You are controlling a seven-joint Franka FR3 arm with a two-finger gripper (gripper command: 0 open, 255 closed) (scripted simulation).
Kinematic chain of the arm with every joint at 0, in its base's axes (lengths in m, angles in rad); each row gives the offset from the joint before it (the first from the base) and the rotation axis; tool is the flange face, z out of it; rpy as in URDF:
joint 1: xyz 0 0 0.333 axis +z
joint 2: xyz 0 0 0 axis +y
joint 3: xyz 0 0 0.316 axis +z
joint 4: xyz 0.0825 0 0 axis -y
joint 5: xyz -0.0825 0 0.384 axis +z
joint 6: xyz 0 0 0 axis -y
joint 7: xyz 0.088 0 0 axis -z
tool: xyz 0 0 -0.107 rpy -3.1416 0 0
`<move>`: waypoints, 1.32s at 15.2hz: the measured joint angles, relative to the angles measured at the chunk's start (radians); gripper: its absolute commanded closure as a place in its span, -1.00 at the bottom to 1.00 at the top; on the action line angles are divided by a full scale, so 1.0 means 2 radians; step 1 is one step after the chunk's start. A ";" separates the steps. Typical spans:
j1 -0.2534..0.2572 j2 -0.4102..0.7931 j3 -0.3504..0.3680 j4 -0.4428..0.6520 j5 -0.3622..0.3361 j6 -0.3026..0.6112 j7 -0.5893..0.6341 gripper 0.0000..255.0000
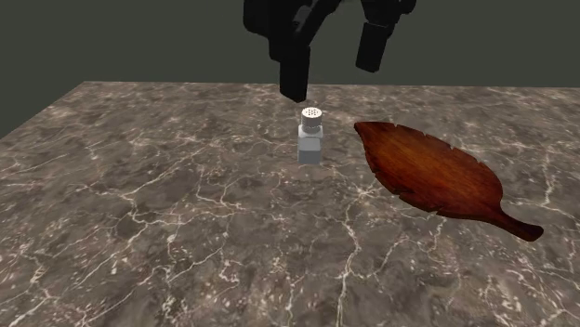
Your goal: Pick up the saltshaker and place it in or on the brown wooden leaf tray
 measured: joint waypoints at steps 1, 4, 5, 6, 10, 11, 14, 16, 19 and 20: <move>-0.002 0.016 -0.007 0.008 -0.001 0.008 -0.010 -1.00; -0.002 0.070 -0.021 0.029 0.003 0.039 -0.033 -1.00; -0.002 0.090 -0.025 0.042 0.006 0.046 -0.040 -1.00; -0.003 0.110 -0.030 0.051 0.009 0.056 -0.049 -1.00; -0.005 0.182 -0.042 0.096 0.024 0.081 -0.080 -1.00; -0.007 0.203 -0.044 0.112 0.030 0.086 -0.088 -1.00; -0.009 0.221 -0.046 0.109 0.035 0.106 -0.097 -1.00; -0.009 0.230 -0.046 0.107 0.038 0.116 -0.099 -1.00; -0.010 0.239 -0.046 0.097 0.041 0.135 -0.103 -1.00; -0.010 0.241 -0.046 0.095 0.042 0.138 -0.103 -1.00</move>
